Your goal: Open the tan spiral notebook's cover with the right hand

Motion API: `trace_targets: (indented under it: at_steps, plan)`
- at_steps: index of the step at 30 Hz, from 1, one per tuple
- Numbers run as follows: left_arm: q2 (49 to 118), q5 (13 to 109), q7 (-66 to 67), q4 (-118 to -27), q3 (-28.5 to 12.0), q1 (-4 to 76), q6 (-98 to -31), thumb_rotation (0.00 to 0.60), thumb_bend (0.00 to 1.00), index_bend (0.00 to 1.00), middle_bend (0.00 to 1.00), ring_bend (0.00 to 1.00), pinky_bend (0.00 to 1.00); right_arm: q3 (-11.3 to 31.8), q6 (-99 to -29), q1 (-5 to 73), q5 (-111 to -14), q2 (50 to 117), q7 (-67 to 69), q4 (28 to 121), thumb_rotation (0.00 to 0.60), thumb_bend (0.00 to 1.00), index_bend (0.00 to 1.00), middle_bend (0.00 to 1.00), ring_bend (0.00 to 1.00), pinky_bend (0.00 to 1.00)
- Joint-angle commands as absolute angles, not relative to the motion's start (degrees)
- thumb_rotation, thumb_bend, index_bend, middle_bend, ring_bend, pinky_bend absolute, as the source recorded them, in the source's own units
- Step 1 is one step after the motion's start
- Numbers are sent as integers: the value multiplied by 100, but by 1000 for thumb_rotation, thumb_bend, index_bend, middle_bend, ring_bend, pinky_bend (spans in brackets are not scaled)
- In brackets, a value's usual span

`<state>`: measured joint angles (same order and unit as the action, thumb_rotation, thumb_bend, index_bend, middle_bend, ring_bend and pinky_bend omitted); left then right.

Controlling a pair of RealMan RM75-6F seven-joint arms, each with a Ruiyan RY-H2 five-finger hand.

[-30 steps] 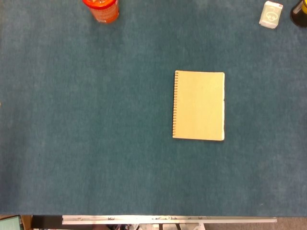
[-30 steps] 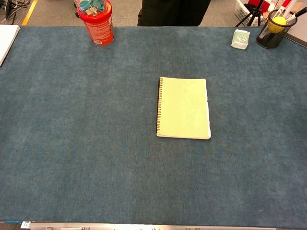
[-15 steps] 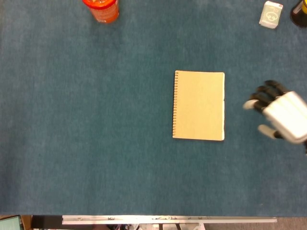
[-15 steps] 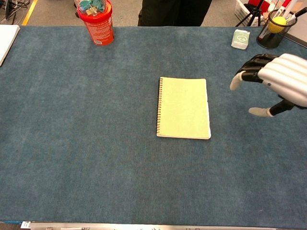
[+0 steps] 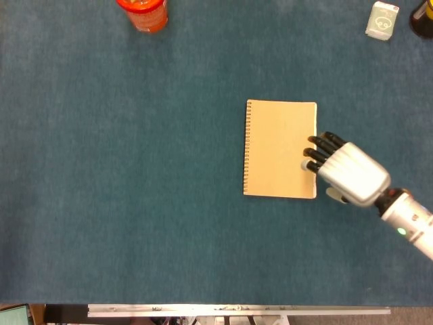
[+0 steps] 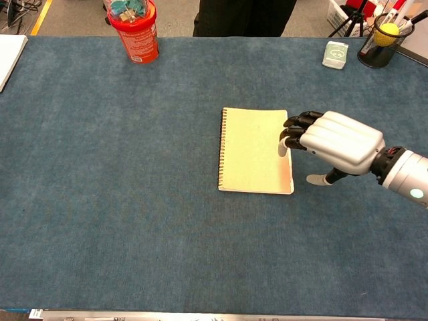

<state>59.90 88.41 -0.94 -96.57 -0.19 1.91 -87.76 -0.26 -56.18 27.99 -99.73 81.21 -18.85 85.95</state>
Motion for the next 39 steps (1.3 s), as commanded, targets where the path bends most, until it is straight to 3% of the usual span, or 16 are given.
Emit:
trace_targets:
  at_steps: [1, 18, 39]
  plan:
    - [5980, 8830, -101, -9648, -16, 180, -8781, 600, 509, 307, 276, 157, 166, -58, -5561, 2888, -9946, 8323, -1955, 8430, 600, 155, 365, 297, 146, 195]
    - [5972, 8776, -267, -9496, 10, 93, -8809, 600, 509, 307, 276, 157, 166, -349, -5536, 2942, -9787, 8655, -2101, 8118, 600, 155, 365, 297, 147, 195]
    - [5972, 8734, -294, -9449, -14, 72, -8798, 600, 509, 307, 276, 157, 166, -293, -5636, 3094, -9607, 8981, -2061, 7780, 600, 156, 366, 297, 146, 194]
